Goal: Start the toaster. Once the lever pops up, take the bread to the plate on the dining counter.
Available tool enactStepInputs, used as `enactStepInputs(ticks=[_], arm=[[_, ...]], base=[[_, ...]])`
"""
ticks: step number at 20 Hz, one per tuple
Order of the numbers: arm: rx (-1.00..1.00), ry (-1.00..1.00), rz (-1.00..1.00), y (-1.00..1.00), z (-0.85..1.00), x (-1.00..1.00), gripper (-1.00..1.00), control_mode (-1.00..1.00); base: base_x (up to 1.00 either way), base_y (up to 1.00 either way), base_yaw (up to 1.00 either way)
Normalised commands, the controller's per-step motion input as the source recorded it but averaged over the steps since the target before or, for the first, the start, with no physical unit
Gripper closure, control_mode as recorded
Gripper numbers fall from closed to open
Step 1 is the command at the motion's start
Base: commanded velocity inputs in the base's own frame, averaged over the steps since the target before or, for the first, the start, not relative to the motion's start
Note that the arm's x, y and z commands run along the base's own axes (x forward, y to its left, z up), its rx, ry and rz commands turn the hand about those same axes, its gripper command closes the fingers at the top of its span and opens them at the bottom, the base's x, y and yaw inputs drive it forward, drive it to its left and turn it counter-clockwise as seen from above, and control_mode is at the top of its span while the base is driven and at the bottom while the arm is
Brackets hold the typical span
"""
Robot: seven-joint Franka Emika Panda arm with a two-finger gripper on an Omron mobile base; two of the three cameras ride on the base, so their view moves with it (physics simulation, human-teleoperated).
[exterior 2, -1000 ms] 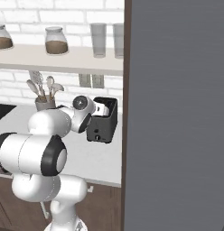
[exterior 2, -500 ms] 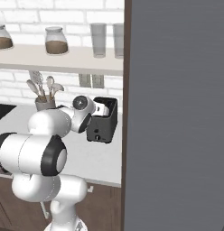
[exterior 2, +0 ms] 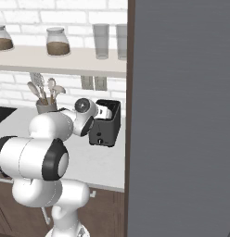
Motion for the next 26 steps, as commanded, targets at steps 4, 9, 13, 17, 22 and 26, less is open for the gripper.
enactStepInputs(ticks=[4, 9, 13, 17, 22, 26], arm=[[0.00, 0.00, 0.00, 0.00, 0.00, 0.00, -1.00, -1.00], [0.00, 0.00, 0.00, 0.00, 0.00, 0.00, -1.00, -1.00], [0.00, 0.00, 0.00, 0.00, 0.00, 0.00, -1.00, -1.00], [0.00, 0.00, 0.00, 0.00, 0.00, 0.00, -1.00, -1.00], [0.00, 0.00, 0.00, 0.00, 0.00, 0.00, -1.00, -1.00], [0.00, 0.00, 0.00, 0.00, 0.00, 0.00, -1.00, -1.00]], base=[[0.00, 0.00, 0.00], [0.00, 0.00, 0.00], [0.00, 0.00, 0.00], [0.00, 0.00, 0.00], [0.00, 0.00, 0.00], [0.00, 0.00, 0.00]])
